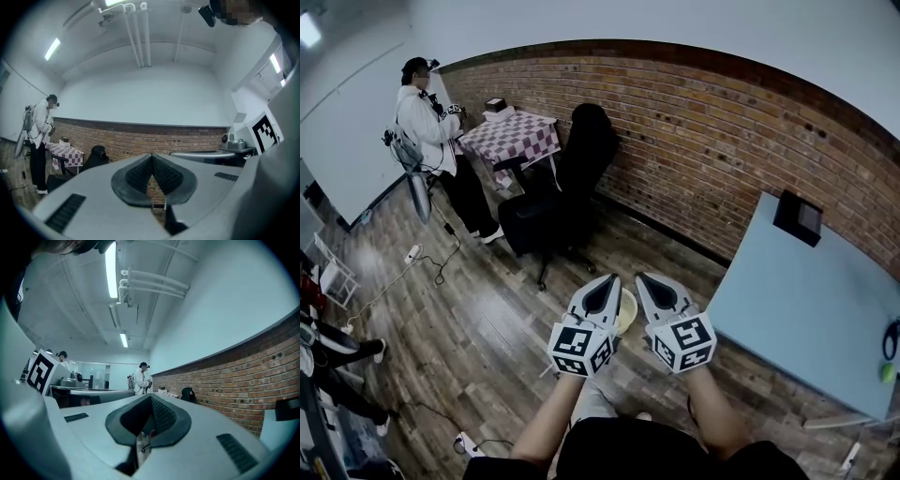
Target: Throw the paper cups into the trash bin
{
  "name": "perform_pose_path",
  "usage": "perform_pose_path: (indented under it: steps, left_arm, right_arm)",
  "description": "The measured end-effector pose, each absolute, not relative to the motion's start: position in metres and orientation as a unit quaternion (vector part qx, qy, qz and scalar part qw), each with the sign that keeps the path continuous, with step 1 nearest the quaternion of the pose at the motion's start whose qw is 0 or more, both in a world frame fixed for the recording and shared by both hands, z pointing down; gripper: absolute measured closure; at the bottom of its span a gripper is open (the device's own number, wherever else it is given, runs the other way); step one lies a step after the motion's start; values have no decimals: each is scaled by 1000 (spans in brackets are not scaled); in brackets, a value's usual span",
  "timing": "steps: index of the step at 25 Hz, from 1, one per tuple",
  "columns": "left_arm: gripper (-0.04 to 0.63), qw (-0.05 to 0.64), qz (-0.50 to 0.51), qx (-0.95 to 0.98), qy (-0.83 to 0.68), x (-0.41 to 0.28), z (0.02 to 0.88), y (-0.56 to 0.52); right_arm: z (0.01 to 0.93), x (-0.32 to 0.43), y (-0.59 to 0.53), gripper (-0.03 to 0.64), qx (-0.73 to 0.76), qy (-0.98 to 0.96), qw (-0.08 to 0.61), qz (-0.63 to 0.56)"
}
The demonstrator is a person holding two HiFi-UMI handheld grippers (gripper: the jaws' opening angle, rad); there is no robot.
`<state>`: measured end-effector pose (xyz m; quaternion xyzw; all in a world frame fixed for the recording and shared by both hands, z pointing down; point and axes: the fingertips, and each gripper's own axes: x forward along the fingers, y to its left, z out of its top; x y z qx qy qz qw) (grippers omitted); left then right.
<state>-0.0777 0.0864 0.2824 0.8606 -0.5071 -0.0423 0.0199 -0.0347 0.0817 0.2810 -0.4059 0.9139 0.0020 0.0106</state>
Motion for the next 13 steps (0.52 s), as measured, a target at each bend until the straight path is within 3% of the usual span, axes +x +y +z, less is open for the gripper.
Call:
perform_pose_path:
  steps: [13]
  left_arm:
    - [592, 22, -44, 865, -500, -89, 280, 89]
  right_arm:
    - [278, -46, 83, 614, -416, 909, 11, 0]
